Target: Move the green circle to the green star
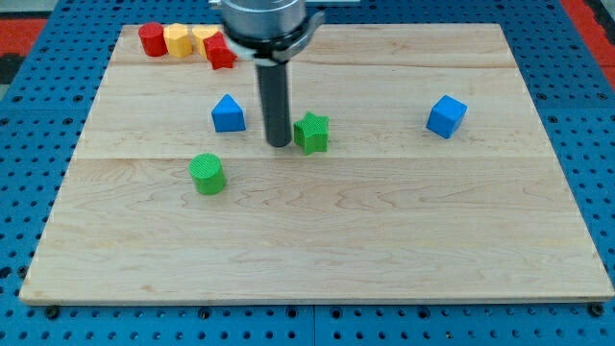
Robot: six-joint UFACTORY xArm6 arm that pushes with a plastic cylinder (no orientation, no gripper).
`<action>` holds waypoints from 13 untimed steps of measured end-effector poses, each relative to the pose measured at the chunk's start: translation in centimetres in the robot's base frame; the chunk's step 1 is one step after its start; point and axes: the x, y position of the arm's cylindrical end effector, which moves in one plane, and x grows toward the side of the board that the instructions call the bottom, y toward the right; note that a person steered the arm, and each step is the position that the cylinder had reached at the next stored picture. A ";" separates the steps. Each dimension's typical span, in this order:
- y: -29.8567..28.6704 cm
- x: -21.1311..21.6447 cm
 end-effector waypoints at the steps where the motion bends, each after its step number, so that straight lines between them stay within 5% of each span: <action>1: 8.8 -1.8; 2: 9.2 -0.9; 4: -7.6 14.8; 5: -16.4 11.1; 6: -15.1 4.3; 7: -9.3 3.1; 9: -10.7 6.4; 10: -0.6 2.8; 11: 2.5 1.7; 13: -5.2 7.9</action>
